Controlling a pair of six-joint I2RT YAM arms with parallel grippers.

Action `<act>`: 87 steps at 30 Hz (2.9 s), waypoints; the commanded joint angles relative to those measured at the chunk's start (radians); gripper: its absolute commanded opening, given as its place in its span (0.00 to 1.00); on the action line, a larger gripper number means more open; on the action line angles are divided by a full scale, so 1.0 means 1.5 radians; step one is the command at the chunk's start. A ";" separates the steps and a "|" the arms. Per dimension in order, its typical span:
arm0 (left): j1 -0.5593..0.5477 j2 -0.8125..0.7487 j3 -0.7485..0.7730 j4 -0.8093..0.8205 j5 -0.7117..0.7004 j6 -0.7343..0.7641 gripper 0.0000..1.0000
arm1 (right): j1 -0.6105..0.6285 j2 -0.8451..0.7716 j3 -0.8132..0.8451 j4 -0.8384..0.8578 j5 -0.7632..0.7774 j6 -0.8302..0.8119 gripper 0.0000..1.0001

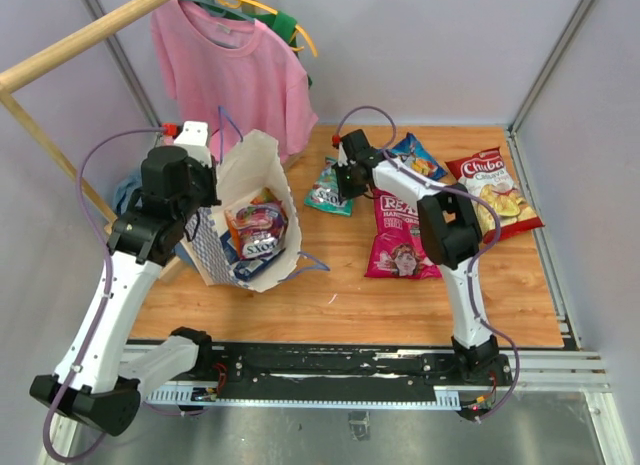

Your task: Take the snacks out of the paper bag

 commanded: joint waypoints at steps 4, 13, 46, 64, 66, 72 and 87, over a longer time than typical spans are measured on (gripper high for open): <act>0.004 -0.094 -0.066 0.132 0.179 0.064 0.01 | -0.041 0.053 0.120 -0.079 0.036 -0.030 0.01; -0.035 -0.057 -0.082 0.134 0.071 0.099 0.00 | -0.039 -0.418 -0.230 0.177 -0.070 0.033 0.77; -0.057 -0.079 -0.125 0.159 -0.007 0.098 0.01 | 0.315 -0.202 0.101 -0.146 0.377 -0.038 0.71; -0.057 -0.091 -0.121 0.119 0.065 0.058 0.63 | 0.315 -0.343 -0.234 0.056 0.370 0.048 0.01; -0.057 -0.092 -0.115 0.104 0.088 0.057 0.67 | 0.316 -0.350 -0.253 0.062 0.368 0.057 0.01; -0.060 -0.083 -0.120 0.056 0.183 0.055 0.70 | 0.315 -0.355 -0.282 0.075 0.360 0.074 0.01; -0.189 -0.025 -0.107 0.041 -0.050 0.140 0.64 | 0.311 -0.414 -0.361 0.108 0.345 0.082 0.01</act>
